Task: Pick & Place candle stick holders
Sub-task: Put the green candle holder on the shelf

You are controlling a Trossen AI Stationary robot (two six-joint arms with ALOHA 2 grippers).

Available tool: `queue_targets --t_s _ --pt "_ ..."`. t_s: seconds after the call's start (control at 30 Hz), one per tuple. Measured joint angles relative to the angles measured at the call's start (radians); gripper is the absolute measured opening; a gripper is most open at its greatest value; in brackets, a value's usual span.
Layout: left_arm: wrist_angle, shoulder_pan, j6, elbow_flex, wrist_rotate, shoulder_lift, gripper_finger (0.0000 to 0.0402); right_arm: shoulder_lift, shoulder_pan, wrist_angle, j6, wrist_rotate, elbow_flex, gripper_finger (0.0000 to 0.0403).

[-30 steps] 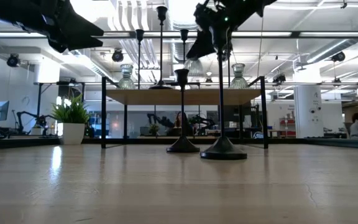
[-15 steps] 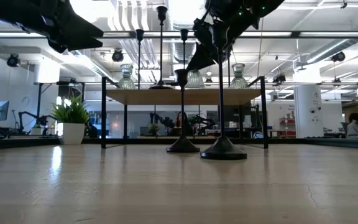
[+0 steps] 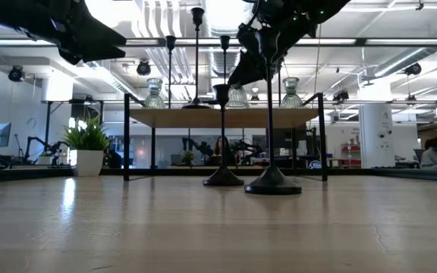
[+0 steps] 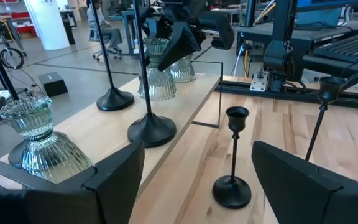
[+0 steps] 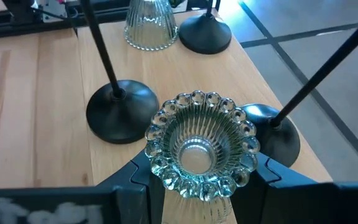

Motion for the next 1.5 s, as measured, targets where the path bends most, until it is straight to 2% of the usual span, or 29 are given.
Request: queue_targets --t_s 1.07,1.5 --pt "0.001 0.000 0.000 0.000 0.000 0.000 0.0300 0.000 0.001 0.034 0.030 -0.002 -0.059 0.0122" --pt "0.000 0.000 -0.001 0.000 0.000 0.000 0.0300 0.000 0.001 0.093 0.010 -0.001 -0.059 0.0161"
